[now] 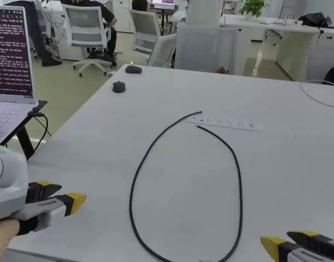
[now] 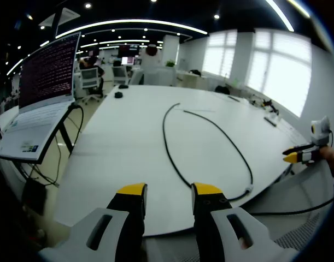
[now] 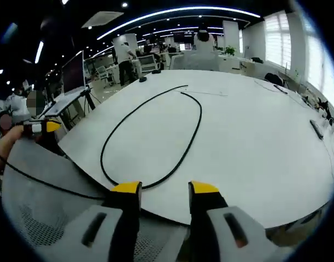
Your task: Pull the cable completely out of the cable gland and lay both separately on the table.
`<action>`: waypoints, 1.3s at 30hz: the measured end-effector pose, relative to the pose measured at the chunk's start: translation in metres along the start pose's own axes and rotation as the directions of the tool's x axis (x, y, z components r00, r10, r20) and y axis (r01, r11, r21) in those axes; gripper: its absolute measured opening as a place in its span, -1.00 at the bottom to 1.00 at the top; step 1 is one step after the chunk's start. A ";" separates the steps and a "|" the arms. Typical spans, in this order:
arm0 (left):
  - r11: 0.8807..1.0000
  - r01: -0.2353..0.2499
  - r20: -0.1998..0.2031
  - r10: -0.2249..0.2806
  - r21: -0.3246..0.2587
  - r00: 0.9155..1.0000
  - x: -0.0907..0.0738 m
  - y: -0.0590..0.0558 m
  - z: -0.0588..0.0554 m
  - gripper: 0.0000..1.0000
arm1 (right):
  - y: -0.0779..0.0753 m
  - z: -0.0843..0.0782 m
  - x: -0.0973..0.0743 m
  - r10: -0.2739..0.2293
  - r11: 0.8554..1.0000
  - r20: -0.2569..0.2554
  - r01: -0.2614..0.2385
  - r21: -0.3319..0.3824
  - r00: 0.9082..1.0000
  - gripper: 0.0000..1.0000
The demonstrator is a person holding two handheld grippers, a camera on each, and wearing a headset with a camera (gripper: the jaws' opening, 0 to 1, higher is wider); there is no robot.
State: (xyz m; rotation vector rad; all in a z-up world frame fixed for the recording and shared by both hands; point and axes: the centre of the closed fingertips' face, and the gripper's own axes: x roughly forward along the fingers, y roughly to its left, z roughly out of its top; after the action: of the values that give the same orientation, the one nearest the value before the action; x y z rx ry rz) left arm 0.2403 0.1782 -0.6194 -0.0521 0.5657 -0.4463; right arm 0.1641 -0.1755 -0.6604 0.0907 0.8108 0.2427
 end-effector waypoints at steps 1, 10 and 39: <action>1.000 0.001 -0.001 -0.001 -0.001 1.000 0.000 0.000 -0.001 -0.33 | 0.000 0.000 0.000 -0.001 1.000 0.002 0.001 0.002 1.000 -0.08; 1.000 0.000 -0.011 0.000 -0.006 1.000 0.000 0.001 -0.003 -0.34 | 0.000 -0.001 -0.001 0.008 1.000 0.003 -0.008 0.007 1.000 -0.10; 1.000 0.004 -0.025 -0.004 -0.002 1.000 0.005 0.003 -0.003 -0.36 | 0.000 0.005 0.004 0.020 1.000 0.015 -0.020 0.010 1.000 -0.13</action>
State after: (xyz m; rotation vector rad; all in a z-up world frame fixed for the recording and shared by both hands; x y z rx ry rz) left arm 0.2431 0.1788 -0.6247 -0.0497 0.5908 -0.4504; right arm 0.1699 -0.1750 -0.6598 0.1102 0.7970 0.2562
